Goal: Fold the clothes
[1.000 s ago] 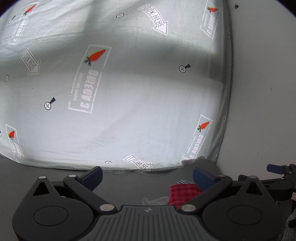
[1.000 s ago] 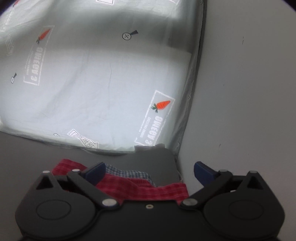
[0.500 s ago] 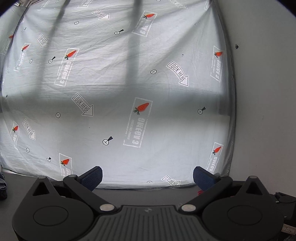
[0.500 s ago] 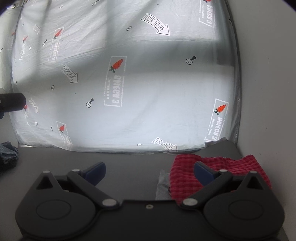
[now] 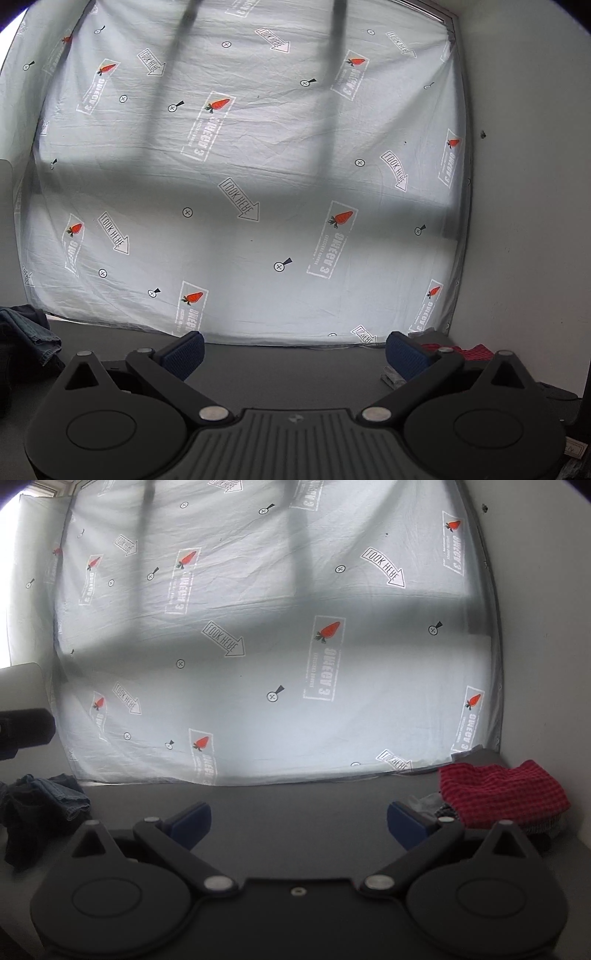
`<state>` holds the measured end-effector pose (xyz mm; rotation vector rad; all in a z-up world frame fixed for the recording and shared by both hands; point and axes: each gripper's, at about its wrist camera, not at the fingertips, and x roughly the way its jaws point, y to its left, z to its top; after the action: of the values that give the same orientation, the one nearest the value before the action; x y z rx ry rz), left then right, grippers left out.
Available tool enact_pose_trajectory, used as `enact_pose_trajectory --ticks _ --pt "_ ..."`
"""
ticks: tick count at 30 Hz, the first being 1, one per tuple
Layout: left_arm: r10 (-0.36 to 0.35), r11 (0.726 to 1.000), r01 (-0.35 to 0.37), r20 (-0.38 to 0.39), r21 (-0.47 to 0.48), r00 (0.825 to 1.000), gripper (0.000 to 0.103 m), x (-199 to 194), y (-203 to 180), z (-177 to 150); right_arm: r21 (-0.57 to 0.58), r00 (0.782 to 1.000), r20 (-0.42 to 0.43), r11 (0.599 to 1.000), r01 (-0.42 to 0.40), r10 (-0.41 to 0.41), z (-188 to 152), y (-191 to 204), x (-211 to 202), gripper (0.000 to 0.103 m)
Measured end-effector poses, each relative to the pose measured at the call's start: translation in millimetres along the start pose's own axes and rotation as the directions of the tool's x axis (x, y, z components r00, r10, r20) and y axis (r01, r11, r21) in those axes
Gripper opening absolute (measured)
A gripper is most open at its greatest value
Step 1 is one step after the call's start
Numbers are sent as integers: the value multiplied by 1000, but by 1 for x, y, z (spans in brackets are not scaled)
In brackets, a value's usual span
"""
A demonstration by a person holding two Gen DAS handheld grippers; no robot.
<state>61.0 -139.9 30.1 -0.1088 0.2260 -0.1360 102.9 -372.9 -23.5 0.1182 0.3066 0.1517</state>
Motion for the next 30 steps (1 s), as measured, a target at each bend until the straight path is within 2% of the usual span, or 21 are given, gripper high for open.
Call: enact_pose_trajectory --ticks 3,6,9,12,18,20,24,30 --pt "-2 1000 4 -70 24 998 103 -21 30 1 73 997 -46 996 -54 57 -4 37 -21 103" --pt "31 999 -28 -123 29 992 103 -39 53 -1 74 994 -84 995 -63 70 -7 73 -39 103" --pt "67 998 -65 -172 15 983 103 -52 71 -8 -4 995 -102 1000 17 -18 -11 108 -56 103" --pt "56 998 -62 -236 -18 970 103 -61 88 -19 -53 983 -165 996 77 -84 -16 133 -71 103" --pt "61 998 -66 -310 -6 949 103 -71 105 -35 -75 954 -273 991 108 -125 -39 160 -82 102" --pt "60 998 -66 -333 -7 941 103 -73 111 -39 -101 947 -284 987 126 -150 -45 166 -82 102" --pt "57 997 -69 -375 -18 925 103 -74 119 -45 -101 943 -297 987 127 -152 -49 172 -87 102" --pt "63 997 -74 -362 -18 930 103 -79 122 -45 -110 940 -302 985 133 -161 -50 175 -89 102"
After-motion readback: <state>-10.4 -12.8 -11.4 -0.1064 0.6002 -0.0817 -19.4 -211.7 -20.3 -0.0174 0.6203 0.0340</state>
